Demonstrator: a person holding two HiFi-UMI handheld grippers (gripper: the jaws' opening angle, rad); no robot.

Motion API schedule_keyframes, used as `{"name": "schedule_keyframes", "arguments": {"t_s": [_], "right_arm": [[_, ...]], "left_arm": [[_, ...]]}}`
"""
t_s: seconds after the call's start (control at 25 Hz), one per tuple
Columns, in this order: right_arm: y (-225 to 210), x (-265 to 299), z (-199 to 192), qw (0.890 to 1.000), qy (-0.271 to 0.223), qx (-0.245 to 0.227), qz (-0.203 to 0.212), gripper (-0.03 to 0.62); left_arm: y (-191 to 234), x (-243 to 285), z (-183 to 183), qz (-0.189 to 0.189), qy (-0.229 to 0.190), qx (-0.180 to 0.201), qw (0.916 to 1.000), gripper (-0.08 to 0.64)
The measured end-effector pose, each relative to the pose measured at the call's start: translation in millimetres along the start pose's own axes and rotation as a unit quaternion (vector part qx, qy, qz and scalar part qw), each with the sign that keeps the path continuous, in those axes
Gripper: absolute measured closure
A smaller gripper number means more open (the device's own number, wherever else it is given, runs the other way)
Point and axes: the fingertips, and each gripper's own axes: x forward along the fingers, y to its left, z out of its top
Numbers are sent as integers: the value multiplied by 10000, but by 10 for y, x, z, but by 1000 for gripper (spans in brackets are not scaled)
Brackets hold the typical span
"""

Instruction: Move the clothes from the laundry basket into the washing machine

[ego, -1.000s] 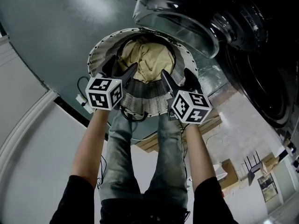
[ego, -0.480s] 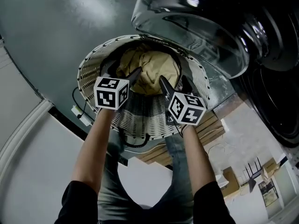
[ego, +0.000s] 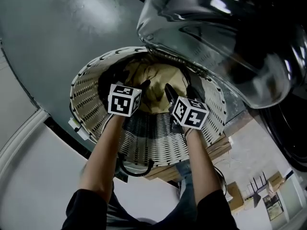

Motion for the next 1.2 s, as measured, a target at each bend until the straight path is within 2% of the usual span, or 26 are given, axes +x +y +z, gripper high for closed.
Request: {"name": "schedule_keyframes", "arguments": {"t_s": [0.24, 0.52, 0.64, 0.8, 0.88, 0.96, 1.0, 1.08, 1.16, 1.2], "right_arm": [[-179, 333, -228, 9993, 352, -10, -153, 173], [-250, 672, -323, 9983, 510, -53, -277, 150], [-236, 800, -432, 9970, 703, -200, -236, 137], [-254, 946, -556, 9959, 874, -156, -157, 140], [-239, 1004, -607, 9954, 929, -191, -105, 150], [-233, 1042, -645, 9950, 974, -193, -64, 168], [-222, 1051, -663, 9948, 1003, -174, -26, 183], [-160, 1048, -696, 9939, 1075, -213, 97, 273], [-71, 1023, -711, 9922, 1145, -448, 177, 432], [-33, 1005, -713, 9913, 1176, -562, 179, 480]], "left_arm": [[62, 300, -242, -5, 256, 67, 9996, 175], [89, 562, -402, -144, 362, 11, 9992, 161], [113, 661, -458, -120, 415, -32, 9991, 156], [142, 803, -530, 34, 521, 25, 9986, 162], [153, 830, -567, 67, 592, 32, 9982, 211], [134, 838, -613, 58, 683, 86, 9976, 329], [109, 838, -637, 35, 724, 156, 9972, 392], [53, 834, -672, -50, 760, 296, 9967, 510], [16, 814, -680, -117, 748, 284, 9967, 525], [-8, 793, -675, -152, 735, 256, 9968, 526]]}}
